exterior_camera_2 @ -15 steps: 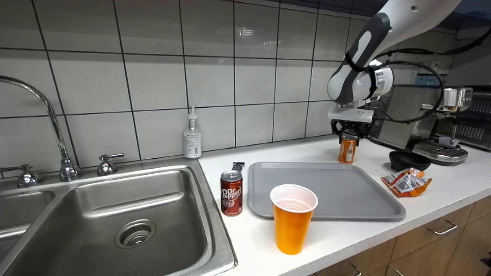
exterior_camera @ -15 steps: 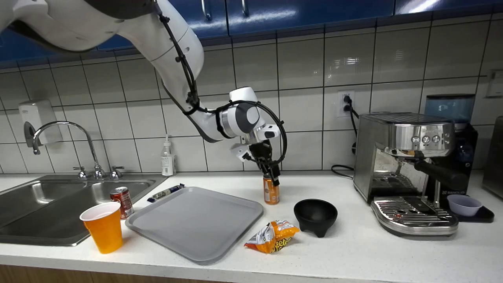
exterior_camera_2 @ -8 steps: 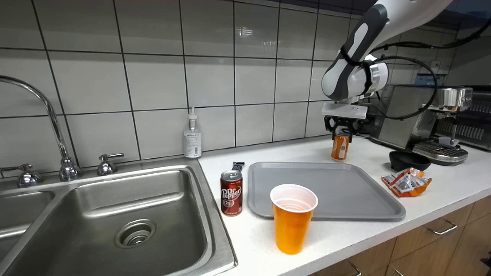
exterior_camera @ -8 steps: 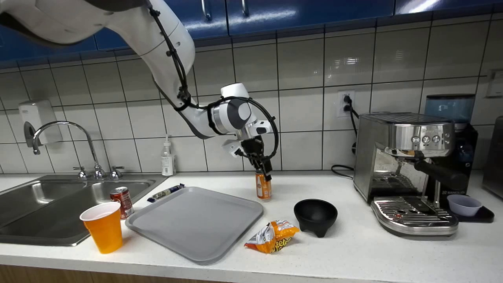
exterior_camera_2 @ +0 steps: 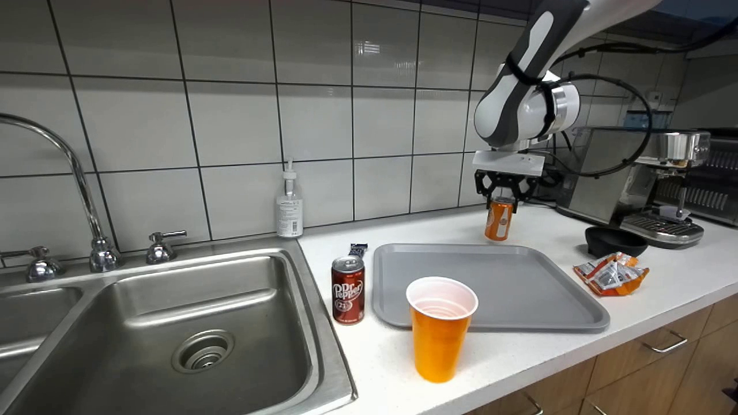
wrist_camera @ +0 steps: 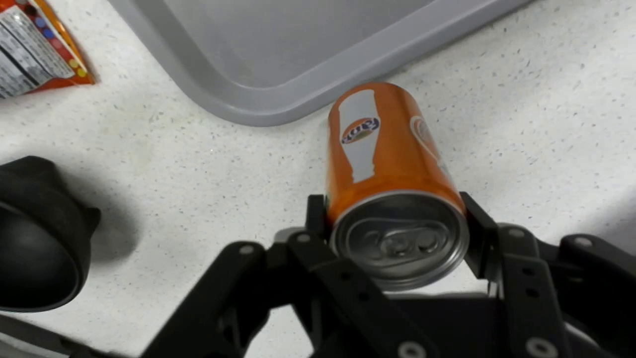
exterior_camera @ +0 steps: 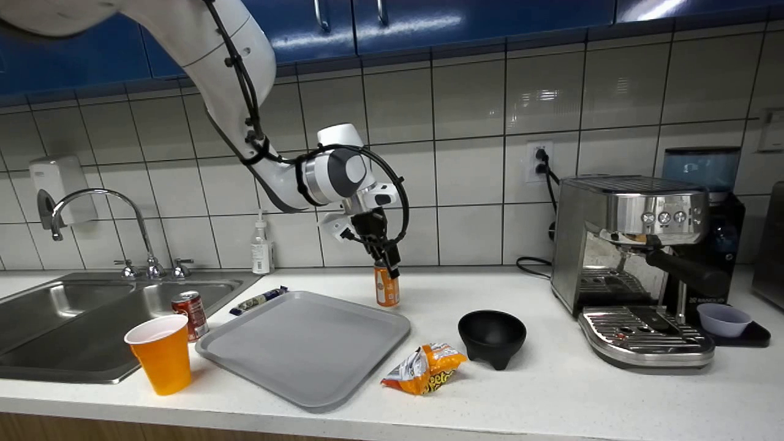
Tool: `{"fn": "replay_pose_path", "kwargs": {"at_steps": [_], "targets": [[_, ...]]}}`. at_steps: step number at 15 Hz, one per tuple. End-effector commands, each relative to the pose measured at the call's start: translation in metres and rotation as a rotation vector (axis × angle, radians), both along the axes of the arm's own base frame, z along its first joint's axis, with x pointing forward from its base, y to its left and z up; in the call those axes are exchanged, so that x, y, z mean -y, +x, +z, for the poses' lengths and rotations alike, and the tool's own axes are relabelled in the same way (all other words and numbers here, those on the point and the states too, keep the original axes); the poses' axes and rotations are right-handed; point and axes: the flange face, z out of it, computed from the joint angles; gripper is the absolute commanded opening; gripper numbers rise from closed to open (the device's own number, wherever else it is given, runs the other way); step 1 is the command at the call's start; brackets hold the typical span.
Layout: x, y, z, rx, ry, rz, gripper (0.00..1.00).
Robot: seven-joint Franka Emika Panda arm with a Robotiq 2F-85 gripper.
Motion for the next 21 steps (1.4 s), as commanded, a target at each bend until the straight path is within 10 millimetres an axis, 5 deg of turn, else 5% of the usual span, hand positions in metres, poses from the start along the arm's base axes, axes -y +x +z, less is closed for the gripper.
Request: {"fn": "replay_pose_path", "kwargs": {"at_steps": [1,11,21], "targets": [[-0.018,-0.021,0.019,0.021,0.001,0.027,0.38],[-0.071,-0.043,0.015,-0.006,0.010,0.128,0.38],[-0.133,-0.045,-0.004,-0.049,0.007,0.231,0.38]]}}
